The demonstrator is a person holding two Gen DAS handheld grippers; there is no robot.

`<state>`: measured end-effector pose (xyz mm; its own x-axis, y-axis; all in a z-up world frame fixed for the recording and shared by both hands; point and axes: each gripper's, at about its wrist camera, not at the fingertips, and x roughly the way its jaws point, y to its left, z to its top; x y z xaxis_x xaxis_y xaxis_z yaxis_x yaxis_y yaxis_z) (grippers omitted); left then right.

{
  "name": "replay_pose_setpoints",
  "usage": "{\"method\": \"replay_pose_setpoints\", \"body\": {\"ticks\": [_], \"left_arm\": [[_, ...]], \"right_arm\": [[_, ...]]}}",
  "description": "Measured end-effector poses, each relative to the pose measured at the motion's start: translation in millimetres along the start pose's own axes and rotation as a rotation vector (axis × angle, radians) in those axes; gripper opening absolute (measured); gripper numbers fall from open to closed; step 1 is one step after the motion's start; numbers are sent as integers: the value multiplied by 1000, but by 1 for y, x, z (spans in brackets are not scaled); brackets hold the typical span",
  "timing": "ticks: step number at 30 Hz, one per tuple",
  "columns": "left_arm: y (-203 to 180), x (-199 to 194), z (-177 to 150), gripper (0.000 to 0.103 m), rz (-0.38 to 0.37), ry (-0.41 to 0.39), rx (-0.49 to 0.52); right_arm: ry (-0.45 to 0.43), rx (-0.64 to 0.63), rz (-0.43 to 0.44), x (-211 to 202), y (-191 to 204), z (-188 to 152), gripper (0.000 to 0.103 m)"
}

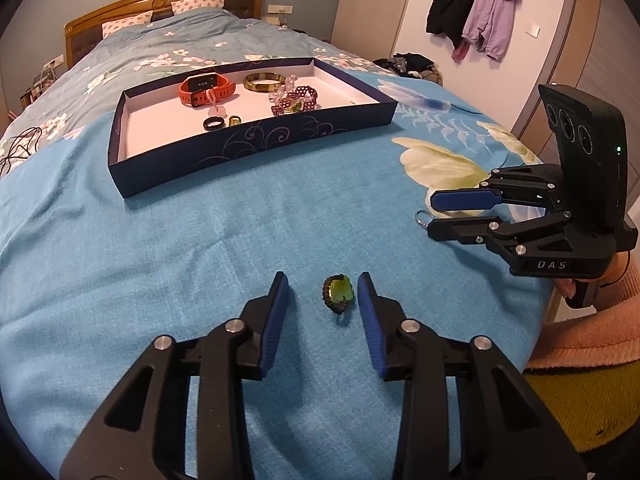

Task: Organize jewelry
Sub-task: 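Grasp the silver ring with the right tool while the left tool grasps the green stone ring, then carry the silver ring in the right tool while the left tool carries the green ring toward the lid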

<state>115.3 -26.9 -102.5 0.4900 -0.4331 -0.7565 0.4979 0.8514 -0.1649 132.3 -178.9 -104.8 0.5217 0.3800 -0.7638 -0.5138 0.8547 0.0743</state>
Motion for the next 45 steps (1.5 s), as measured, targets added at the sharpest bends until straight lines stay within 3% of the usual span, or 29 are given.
{"method": "replay_pose_setpoints", "body": {"ticks": [9, 17, 25, 40, 42, 45], "left_arm": [[3, 0, 1, 31, 3, 2, -7], [2, 2, 1, 30, 3, 4, -6], [-3, 5, 2, 13, 2, 6, -2], [1, 4, 5, 13, -1, -5, -25], [1, 4, 5, 13, -1, -1, -25], [1, 5, 6, 13, -6, 2, -24]], "right_arm": [[2, 20, -40, -3, -9, -1, 26], [-14, 34, -23, 1, -3, 0, 28], [-25, 17, -36, 2, 0, 2, 6], [-67, 67, -19, -5, -11, 6, 0], [-63, 82, -33, -5, -14, 6, 3], [-62, 116, -6, -6, -20, 3, 31]]}}
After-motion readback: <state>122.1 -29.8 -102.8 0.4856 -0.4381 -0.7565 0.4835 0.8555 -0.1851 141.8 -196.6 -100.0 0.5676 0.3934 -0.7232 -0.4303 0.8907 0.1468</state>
